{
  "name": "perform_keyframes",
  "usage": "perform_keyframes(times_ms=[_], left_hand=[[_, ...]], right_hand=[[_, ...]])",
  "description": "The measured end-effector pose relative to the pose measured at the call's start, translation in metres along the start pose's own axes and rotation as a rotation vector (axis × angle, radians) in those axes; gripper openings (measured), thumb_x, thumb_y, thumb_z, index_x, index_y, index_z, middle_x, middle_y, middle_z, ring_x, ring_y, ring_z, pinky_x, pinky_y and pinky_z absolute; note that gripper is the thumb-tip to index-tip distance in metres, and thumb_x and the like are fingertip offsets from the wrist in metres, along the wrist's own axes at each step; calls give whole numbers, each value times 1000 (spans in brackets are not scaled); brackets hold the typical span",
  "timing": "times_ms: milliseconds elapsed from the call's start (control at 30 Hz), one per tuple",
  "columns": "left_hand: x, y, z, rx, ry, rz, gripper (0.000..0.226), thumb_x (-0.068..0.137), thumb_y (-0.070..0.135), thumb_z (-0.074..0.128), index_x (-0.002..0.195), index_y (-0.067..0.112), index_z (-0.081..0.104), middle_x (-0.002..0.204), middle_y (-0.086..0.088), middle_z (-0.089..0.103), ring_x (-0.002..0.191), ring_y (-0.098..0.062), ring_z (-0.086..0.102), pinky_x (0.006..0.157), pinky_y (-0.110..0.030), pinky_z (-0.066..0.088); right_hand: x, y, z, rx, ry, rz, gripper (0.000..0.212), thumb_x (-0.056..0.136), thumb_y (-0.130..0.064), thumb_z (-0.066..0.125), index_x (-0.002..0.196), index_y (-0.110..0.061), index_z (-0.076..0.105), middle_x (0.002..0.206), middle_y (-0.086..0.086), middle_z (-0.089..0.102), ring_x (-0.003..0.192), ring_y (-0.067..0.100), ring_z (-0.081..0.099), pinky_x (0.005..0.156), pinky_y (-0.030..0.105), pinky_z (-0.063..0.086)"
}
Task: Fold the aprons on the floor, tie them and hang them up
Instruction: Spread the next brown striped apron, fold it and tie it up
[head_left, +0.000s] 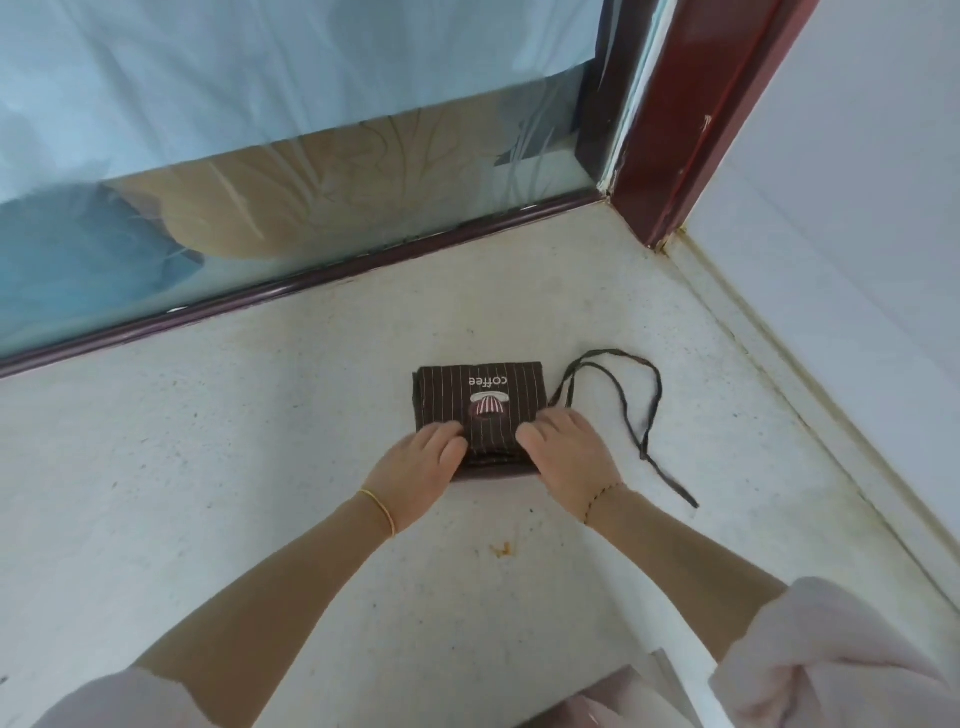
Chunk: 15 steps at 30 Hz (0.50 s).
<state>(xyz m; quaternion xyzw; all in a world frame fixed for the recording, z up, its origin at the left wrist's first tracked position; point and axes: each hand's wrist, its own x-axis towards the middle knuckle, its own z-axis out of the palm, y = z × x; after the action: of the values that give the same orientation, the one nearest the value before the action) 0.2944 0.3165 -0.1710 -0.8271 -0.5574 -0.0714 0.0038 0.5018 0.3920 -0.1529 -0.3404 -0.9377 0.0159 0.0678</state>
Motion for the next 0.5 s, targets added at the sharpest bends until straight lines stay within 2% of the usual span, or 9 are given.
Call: perform_keyframes(times_ms=[100, 133, 200, 267, 300, 367, 433, 500], left_hand=[[-19, 7, 6, -60, -63, 24, 55, 57, 9, 84, 97, 10, 47, 94, -11, 65, 75, -23, 64, 57, -29, 56], [-20, 8, 2, -71, -104, 20, 50, 62, 12, 82, 98, 10, 48, 93, -8, 65, 73, -21, 63, 57, -28, 55], [-18, 11, -10, -120, -235, -29, 36, 81, 22, 67, 111, 13, 49, 100, -3, 61, 81, -18, 59, 67, -27, 52], [-16, 12, -21, -287, -399, -193, 32, 90, 30, 55, 119, 20, 45, 104, 2, 60, 86, -15, 57, 73, -25, 47], [-14, 13, -26, -403, -448, -292, 31, 89, 32, 56, 118, 24, 46, 100, 4, 60, 83, -12, 57, 72, -22, 46], [-16, 12, -30, -642, -483, -469, 28, 84, 33, 64, 108, 27, 51, 92, 8, 60, 76, -7, 57, 66, -17, 45], [-20, 11, -29, -862, -489, -610, 21, 83, 30, 68, 100, 21, 58, 87, 6, 60, 73, -6, 58, 60, -14, 45], [-27, 11, -26, -1074, -437, -752, 15, 85, 27, 67, 95, 17, 61, 87, 2, 63, 75, -9, 61, 61, -14, 49]], right_hand=[[-26, -9, 3, 110, -132, 34, 22, 71, -4, 63, 91, -10, 58, 71, 3, 61, 66, 21, 57, 58, 27, 45], [-29, -8, 1, 128, -207, 47, 21, 78, -9, 62, 98, -11, 56, 77, 3, 61, 71, 21, 56, 59, 26, 41], [-31, -3, -3, 195, -345, 84, 17, 89, -19, 54, 106, -15, 51, 88, 1, 59, 80, 19, 55, 64, 27, 42], [-30, 1, -9, 336, -420, 173, 16, 91, -28, 54, 104, -19, 52, 86, -1, 60, 78, 17, 56, 69, 28, 46], [-29, 5, -11, 414, -445, 220, 17, 90, -32, 57, 103, -21, 53, 84, -3, 61, 76, 16, 57, 69, 28, 48], [-30, 10, -12, 548, -490, 300, 20, 88, -39, 61, 100, -25, 54, 84, -4, 62, 75, 14, 59, 69, 27, 49], [-32, 13, -10, 639, -509, 369, 20, 87, -42, 60, 99, -28, 51, 86, -4, 62, 76, 14, 60, 70, 26, 50], [-33, 12, -8, 664, -521, 411, 22, 90, -44, 56, 101, -28, 47, 89, -4, 61, 78, 14, 60, 70, 26, 49]])
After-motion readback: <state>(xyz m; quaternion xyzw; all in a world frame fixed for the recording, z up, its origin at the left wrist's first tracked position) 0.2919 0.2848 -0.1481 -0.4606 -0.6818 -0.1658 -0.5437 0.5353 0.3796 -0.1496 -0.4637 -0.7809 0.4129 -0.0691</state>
